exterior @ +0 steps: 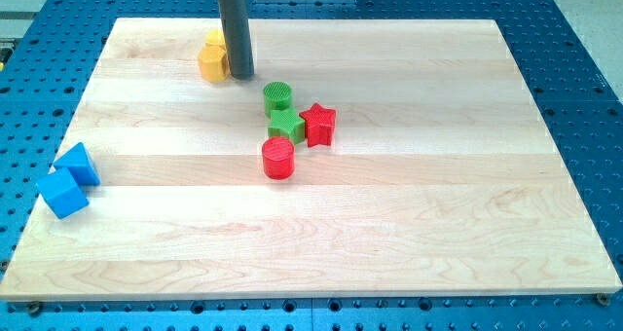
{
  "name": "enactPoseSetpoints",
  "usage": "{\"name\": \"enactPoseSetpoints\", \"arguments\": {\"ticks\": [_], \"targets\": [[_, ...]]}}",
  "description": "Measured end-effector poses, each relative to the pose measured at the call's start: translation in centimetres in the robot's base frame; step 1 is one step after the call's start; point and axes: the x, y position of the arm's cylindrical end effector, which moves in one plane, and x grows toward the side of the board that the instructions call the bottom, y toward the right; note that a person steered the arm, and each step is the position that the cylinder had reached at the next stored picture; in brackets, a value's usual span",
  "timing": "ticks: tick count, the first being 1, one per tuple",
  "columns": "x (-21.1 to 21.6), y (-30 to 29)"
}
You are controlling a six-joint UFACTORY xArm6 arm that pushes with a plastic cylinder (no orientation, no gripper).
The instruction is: Move the green circle diagonally bottom right to the yellow hexagon
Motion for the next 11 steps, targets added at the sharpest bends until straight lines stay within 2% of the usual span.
{"name": "enactPoseSetpoints", "arguments": {"ticks": [2, 3, 4, 9, 10, 11], "targets": [[0.2, -0.1], [3.3, 6.0], [3.8, 7.4], [4.5, 5.7], [4.5, 6.2], [5.2, 9.4]]}}
